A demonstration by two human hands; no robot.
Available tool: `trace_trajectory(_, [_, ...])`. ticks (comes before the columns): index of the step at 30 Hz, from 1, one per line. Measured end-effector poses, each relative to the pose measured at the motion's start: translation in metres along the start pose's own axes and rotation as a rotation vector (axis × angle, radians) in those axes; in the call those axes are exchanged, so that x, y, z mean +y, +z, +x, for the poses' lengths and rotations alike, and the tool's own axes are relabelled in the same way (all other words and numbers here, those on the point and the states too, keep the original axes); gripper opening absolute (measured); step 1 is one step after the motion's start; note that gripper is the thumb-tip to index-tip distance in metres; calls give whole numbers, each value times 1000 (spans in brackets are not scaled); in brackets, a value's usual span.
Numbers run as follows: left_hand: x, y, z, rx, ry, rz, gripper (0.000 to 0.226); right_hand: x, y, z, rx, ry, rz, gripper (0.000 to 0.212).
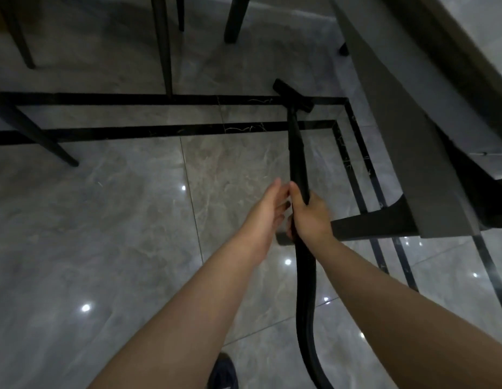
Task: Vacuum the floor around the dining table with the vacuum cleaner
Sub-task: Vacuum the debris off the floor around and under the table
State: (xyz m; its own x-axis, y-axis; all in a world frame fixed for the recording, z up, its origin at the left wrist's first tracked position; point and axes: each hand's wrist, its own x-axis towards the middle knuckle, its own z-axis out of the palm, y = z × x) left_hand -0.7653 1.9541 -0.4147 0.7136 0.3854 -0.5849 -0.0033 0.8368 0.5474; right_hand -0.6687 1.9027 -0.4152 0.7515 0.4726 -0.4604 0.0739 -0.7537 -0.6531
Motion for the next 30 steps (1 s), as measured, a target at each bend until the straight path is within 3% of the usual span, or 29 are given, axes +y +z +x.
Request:
trace_trajectory(4, [4, 4, 23, 96, 34, -41, 41, 14, 11, -38, -16, 8, 53, 45])
trace_trajectory(7, [-5, 6, 28, 149, 41, 0, 44, 25, 11, -61, -78, 20, 107, 41])
trace_trajectory(12, [1, 18, 29, 133, 74, 79, 42, 0, -8, -5, 57, -30, -12, 45])
trace_trajectory(16, [4, 18, 28, 69, 122, 156, 41, -10, -20, 35, 41, -16, -25, 50])
trace_trajectory(21, [-9, 10, 24, 263, 137, 85, 24, 36, 13, -48, 16, 40, 128, 41])
trace_trajectory(24, [-25, 8, 17, 259, 67, 154, 29, 61, 20, -86, 17, 87, 172, 37])
trace_trajectory(30, [-37, 6, 2, 218, 148, 144, 35, 38, 6, 11, 158, 106, 5, 48])
